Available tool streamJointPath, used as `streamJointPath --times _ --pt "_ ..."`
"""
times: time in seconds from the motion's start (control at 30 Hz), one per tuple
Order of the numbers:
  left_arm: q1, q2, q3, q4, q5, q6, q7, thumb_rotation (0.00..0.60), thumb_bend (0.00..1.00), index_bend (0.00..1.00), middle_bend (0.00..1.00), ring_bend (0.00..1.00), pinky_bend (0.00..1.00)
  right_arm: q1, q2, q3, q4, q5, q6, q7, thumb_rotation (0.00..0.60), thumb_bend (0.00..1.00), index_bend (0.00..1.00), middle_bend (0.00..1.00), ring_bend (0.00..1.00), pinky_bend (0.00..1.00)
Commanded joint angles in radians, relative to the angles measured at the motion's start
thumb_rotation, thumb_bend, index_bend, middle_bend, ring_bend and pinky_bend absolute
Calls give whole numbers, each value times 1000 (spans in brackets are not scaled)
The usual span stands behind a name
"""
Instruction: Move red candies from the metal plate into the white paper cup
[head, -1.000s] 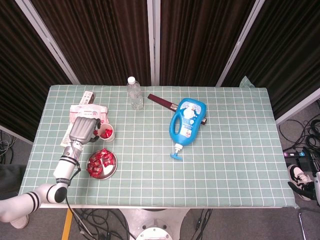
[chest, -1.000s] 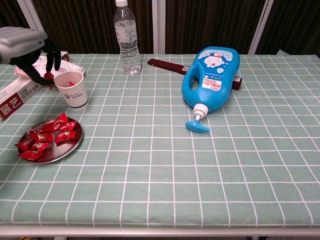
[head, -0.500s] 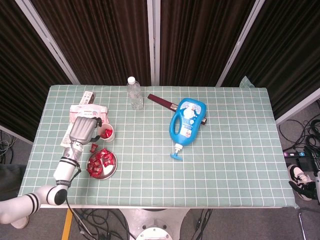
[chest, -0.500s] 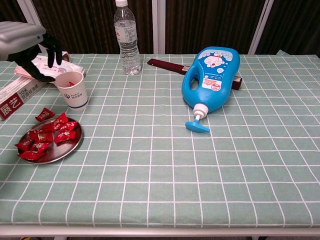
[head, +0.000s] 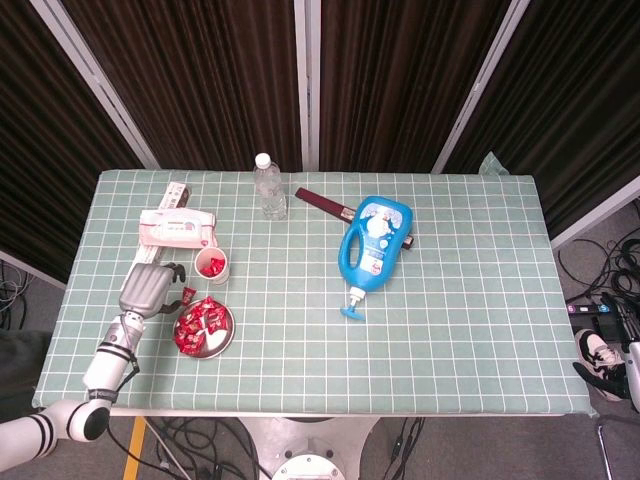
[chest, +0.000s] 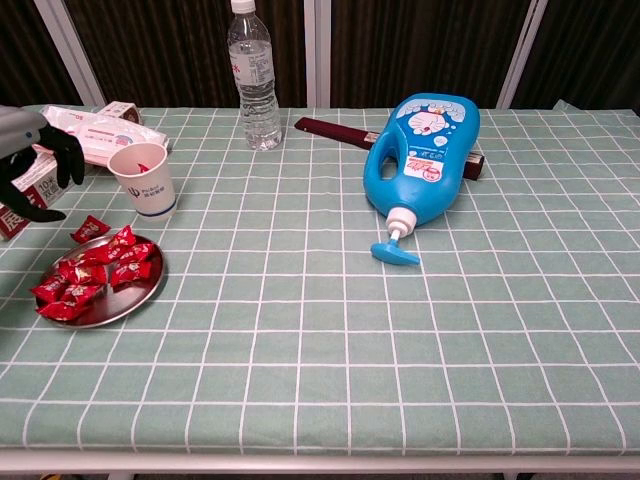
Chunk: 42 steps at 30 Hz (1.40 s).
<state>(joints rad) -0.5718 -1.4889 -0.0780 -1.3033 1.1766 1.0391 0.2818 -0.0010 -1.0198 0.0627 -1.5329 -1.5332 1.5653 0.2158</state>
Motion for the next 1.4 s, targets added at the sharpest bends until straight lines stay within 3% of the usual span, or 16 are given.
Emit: streamJointPath --times 0.03,0.37,0.9,1.4 --pt "-12 -34 3 44 -19 -47 4 600 216 503 549 810 1000 -2 2 -1 -3 0 3 -2 600 35 67 163 84 439" --pt "-45 -66 -20 104 -88 -152 22 600 281 498 548 810 1000 -6 3 -1 -10 7 3 -12 600 35 67 163 84 439" --pt "-75 -88 -29 140 -135 -217 52 600 287 502 551 810 1000 -3 3 1 -11 16 -8 -16 600 35 67 163 84 440" --pt "-84 -120 -40 220 -123 -242 -11 600 412 629 678 830 1000 -3 5 3 -19 20 -11 -24 600 35 68 163 84 442"
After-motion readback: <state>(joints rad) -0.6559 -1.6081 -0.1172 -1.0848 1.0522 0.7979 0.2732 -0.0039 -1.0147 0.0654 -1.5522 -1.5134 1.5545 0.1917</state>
